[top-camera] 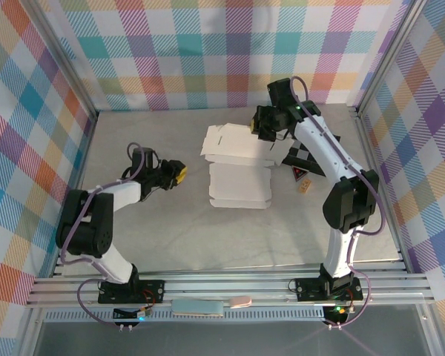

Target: Fold the paper box

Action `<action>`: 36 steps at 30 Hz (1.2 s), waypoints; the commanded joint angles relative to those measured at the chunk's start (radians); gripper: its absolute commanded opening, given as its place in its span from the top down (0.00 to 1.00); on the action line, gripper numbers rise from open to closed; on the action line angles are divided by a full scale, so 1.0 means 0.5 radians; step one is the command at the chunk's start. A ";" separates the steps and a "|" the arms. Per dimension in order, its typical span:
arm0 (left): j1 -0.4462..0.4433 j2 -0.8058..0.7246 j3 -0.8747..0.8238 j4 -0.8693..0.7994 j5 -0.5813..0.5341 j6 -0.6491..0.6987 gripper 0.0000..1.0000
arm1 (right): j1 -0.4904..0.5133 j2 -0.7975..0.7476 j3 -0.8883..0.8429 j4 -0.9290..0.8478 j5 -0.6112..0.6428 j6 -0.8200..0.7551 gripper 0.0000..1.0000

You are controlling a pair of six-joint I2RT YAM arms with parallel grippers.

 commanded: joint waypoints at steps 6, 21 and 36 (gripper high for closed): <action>-0.184 0.317 0.063 1.024 0.046 -0.438 0.67 | -0.036 -0.031 0.060 -0.014 -0.039 0.143 1.00; -0.289 0.467 -0.015 1.613 -0.054 -0.802 0.67 | -0.086 -0.019 0.029 0.049 -0.063 0.202 1.00; -0.412 0.446 -0.040 1.749 -0.170 -0.853 0.66 | -0.105 -0.019 -0.035 0.133 -0.069 0.270 1.00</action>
